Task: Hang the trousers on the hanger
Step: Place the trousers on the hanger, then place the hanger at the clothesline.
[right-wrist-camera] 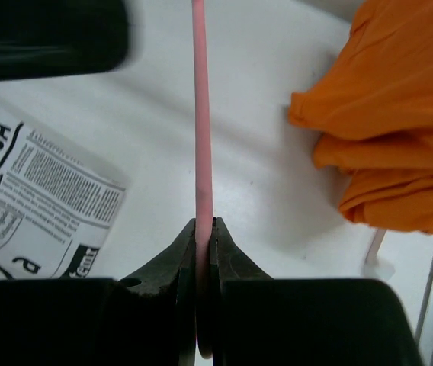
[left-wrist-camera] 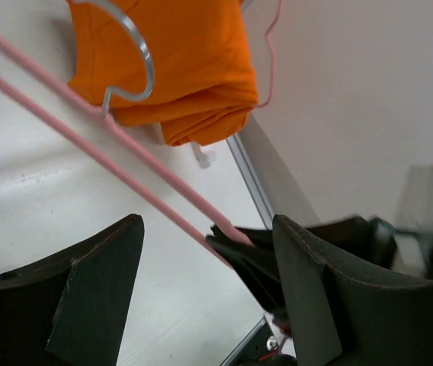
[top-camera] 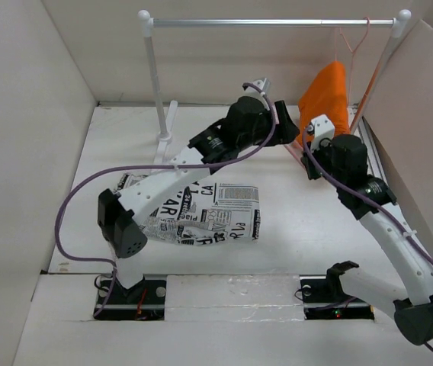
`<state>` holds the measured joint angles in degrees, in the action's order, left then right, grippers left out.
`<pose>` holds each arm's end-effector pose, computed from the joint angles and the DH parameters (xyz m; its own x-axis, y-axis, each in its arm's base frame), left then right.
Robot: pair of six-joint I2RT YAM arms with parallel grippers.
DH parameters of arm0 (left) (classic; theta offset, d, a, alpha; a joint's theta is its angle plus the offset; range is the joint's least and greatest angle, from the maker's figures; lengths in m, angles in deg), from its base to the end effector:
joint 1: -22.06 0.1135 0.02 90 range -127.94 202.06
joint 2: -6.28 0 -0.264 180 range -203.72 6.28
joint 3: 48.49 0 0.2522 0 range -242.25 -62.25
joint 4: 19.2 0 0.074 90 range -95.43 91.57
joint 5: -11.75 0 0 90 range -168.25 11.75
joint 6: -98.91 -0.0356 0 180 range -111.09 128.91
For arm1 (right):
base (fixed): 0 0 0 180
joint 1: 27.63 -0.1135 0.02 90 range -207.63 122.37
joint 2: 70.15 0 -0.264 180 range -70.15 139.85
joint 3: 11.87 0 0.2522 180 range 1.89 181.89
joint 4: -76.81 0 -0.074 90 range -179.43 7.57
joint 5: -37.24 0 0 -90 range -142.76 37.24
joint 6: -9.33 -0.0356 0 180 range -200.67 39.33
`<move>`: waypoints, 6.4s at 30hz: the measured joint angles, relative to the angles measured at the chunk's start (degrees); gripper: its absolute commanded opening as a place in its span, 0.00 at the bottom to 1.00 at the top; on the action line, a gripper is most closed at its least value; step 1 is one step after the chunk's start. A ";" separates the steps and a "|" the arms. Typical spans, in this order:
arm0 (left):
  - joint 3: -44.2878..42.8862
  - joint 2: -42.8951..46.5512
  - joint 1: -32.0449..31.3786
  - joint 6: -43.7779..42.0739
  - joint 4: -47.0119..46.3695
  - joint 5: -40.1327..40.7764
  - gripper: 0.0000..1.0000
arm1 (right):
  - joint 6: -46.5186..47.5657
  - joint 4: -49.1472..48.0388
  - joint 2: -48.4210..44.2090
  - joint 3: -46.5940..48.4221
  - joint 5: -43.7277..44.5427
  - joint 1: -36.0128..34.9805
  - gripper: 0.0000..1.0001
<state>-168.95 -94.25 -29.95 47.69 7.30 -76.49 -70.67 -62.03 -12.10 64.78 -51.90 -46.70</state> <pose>0.2558 -0.3258 0.4465 -0.5365 -0.3301 -0.7766 0.5553 0.5548 -0.6195 0.2086 0.0715 0.3759 -0.3026 -0.2883 -0.9084 -0.3718 0.9134 -0.1660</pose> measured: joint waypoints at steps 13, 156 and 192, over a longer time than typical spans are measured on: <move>-0.39 -9.51 0.11 4.92 1.03 -2.21 0.36 | -4.94 1.73 -5.09 -5.57 8.17 -10.03 0.00; 64.70 12.76 -6.75 6.73 -23.23 25.81 0.00 | -16.98 -6.88 0.79 -34.56 -12.26 16.33 0.00; 50.47 21.70 -8.33 9.60 -9.99 28.44 0.00 | -45.53 -26.75 -3.02 -28.57 -14.78 -30.47 0.68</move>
<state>-118.48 -72.55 -38.28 57.29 -2.69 -48.05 -116.20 -88.78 -15.12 36.22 -66.67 -77.17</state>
